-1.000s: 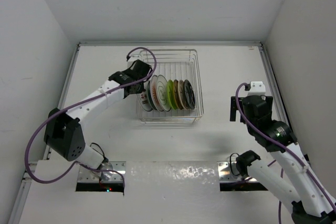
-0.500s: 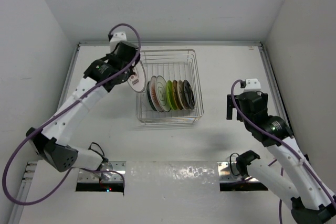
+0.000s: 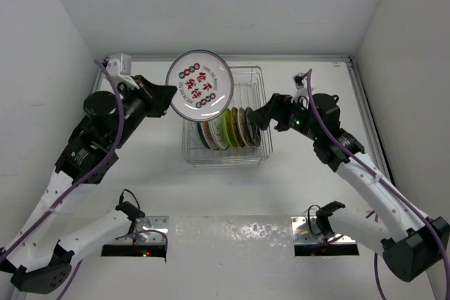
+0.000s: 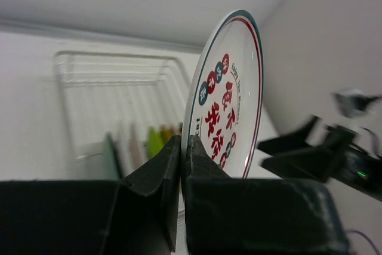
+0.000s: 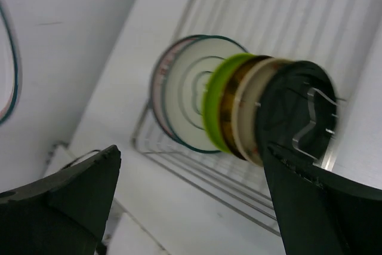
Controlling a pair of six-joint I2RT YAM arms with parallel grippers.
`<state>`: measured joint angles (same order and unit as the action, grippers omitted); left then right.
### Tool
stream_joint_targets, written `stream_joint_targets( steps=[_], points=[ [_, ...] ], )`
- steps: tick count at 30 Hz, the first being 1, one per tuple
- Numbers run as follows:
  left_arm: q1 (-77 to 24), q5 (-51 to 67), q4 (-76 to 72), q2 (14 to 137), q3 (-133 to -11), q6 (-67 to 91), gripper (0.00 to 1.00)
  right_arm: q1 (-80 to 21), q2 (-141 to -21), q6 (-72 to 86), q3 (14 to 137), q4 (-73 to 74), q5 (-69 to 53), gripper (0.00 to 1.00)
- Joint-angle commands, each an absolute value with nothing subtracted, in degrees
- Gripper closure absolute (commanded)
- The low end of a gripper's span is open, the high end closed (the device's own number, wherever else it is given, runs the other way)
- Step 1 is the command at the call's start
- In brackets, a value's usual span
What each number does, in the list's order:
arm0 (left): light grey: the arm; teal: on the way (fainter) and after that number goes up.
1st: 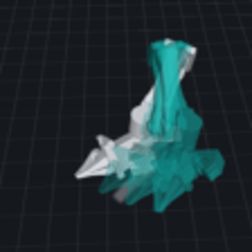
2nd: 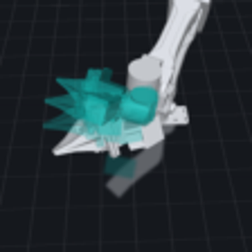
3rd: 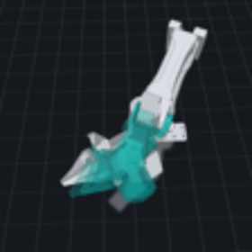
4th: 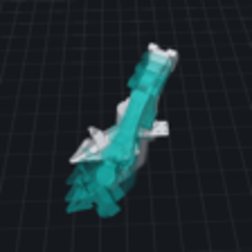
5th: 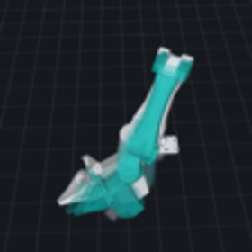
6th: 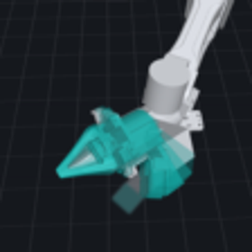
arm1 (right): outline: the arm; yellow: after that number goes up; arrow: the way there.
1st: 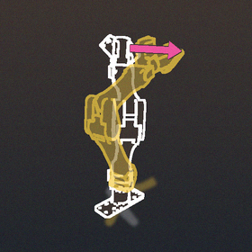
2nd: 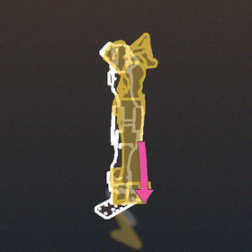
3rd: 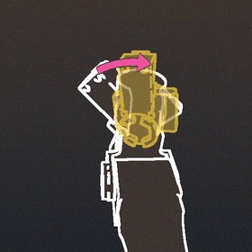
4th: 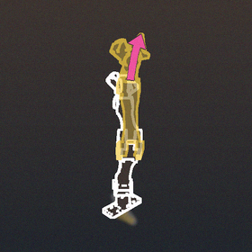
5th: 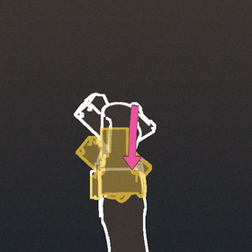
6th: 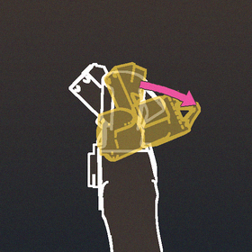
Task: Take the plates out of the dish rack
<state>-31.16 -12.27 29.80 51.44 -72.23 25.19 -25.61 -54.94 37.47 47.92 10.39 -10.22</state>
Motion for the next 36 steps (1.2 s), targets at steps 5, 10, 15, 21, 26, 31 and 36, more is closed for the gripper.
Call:
stream_joint_targets(
  steps=[5,10,15,21,26,31,36],
  points=[
    [-31.4,10.9,4.3,51.1,-64.9,33.3,1.00,-25.3,-57.3,50.4,46.1,-14.5,-23.8,0.01],
    [-31.4,10.1,2.6,52.1,-62.5,35.0,1.00,-25.3,-55.3,50.3,43.4,-16.6,-23.8,0.04],
    [-31.4,11.3,1.0,52.5,-60.6,35.9,1.00,-25.3,-46.8,48.2,41.4,-6.3,-4.0,0.05],
    [-31.4,10.2,1.0,53.0,-58.9,38.3,1.00,-25.3,-39.6,47.2,38.0,-10.5,3.8,0.05],
    [-31.4,13.2,-2.9,54.8,-58.4,39.5,1.00,-25.4,-44.6,46.0,42.2,-9.9,-8.2,0.06],
    [-31.5,16.6,-5.2,56.5,-58.1,40.3,1.00,-25.3,-49.7,47.1,42.6,-12.8,-14.0,0.21],
    [-31.4,16.4,-3.8,58.1,-58.0,40.1,0.95,-25.3,-51.7,48.3,42.7,-15.6,-15.3,0.98]
  ],
)
